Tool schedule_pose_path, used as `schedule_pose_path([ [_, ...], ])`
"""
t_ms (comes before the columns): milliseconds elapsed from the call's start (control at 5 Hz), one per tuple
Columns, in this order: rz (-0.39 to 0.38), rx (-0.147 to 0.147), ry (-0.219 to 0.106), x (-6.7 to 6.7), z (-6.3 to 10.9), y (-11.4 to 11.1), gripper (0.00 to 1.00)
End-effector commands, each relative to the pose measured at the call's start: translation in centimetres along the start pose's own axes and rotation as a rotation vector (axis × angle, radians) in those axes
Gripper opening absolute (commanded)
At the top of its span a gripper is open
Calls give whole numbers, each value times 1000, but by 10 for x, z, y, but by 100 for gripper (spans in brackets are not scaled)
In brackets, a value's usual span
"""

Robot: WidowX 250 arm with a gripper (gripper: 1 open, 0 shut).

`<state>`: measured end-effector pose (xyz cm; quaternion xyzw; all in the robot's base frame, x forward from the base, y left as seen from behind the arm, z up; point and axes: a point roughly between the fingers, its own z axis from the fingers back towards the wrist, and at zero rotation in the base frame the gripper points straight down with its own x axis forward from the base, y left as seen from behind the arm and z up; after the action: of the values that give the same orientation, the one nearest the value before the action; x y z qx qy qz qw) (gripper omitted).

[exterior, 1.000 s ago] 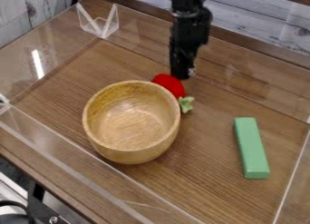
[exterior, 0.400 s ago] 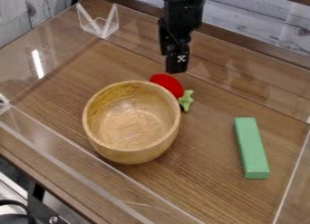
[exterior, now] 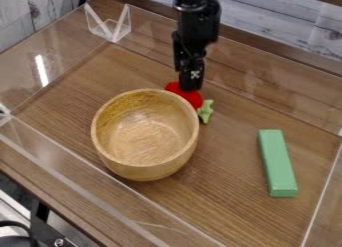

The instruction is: Move the red fruit to the left

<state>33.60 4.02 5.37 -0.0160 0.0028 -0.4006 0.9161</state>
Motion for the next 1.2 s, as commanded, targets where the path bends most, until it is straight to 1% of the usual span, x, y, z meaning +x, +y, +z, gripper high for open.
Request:
schedule_pose_path([
  [0, 21, 18, -15, 1, 5, 6, 0],
  [200, -26, 7, -10, -7, 3, 10, 0],
  [400, -57, -17, -17, -15, 2, 9, 0],
  [600, -93, -36, -13, -20, -2, 3, 0],
  [800, -131, -44, -9, -23, -5, -1, 0],
  [1000, -161, -53, -6, -26, -6, -1, 0],
])
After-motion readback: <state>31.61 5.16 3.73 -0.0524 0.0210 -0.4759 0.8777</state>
